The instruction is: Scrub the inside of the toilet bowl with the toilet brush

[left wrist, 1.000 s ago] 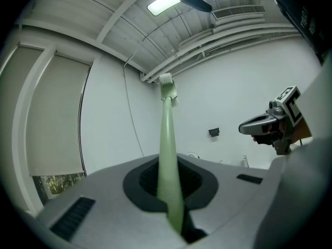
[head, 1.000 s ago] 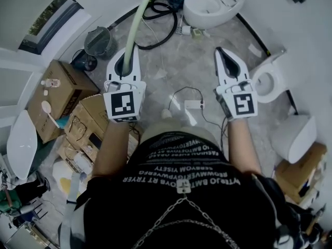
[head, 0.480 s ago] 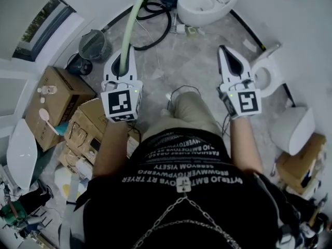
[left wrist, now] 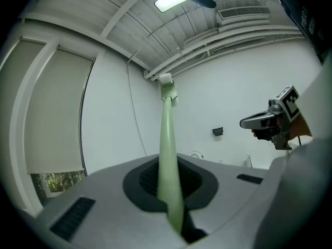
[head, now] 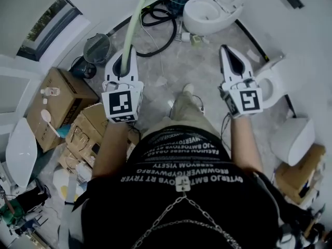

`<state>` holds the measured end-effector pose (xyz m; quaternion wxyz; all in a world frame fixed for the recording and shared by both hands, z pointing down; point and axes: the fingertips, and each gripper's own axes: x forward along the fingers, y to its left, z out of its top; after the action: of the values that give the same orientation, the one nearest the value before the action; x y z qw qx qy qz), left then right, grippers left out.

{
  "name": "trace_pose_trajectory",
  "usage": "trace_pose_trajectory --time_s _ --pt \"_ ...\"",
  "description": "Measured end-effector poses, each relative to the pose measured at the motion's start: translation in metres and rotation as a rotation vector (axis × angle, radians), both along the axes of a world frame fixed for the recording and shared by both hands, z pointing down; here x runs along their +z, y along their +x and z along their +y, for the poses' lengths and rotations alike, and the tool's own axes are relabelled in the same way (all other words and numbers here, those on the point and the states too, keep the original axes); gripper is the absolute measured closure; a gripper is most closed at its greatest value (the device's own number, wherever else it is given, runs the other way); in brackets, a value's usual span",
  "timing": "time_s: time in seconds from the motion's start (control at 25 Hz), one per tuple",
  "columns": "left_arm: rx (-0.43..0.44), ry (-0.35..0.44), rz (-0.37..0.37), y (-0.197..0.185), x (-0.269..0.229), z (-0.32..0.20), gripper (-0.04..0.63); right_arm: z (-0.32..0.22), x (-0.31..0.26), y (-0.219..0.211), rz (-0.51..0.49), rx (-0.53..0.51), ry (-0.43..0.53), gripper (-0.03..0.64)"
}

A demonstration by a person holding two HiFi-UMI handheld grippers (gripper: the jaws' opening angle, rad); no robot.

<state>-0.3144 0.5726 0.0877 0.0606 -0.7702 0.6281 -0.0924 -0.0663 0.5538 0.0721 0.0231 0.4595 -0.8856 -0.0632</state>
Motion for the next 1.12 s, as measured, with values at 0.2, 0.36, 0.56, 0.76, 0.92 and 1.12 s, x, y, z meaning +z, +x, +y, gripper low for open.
trace_pose_trajectory --time_s 0.2,0.36,0.56,0.76,0.92,1.12 --pt "0.006 -0.008 -0.01 0.007 0.009 -0.03 0.595 -0.028 0.016 0.004 0.0 -0.002 -0.024 0.614" --pt "0.021 -0.025 -0.011 0.019 0.017 -0.061 0.594 -0.057 0.026 0.018 0.003 0.015 -0.054 0.614" --pt "0.036 -0.049 0.013 0.032 0.026 -0.103 0.594 -0.099 0.032 0.03 0.009 0.028 -0.067 0.614" --pt "0.033 -0.055 0.069 0.046 0.03 -0.15 0.594 -0.143 0.032 0.043 0.019 0.038 -0.073 0.614" --pt "0.031 -0.073 0.083 0.055 0.033 -0.187 0.594 -0.179 0.029 0.054 0.026 0.046 -0.071 0.614" --pt "0.034 -0.086 0.064 0.062 0.034 -0.223 0.594 -0.21 0.028 0.061 0.035 0.035 -0.074 0.614"
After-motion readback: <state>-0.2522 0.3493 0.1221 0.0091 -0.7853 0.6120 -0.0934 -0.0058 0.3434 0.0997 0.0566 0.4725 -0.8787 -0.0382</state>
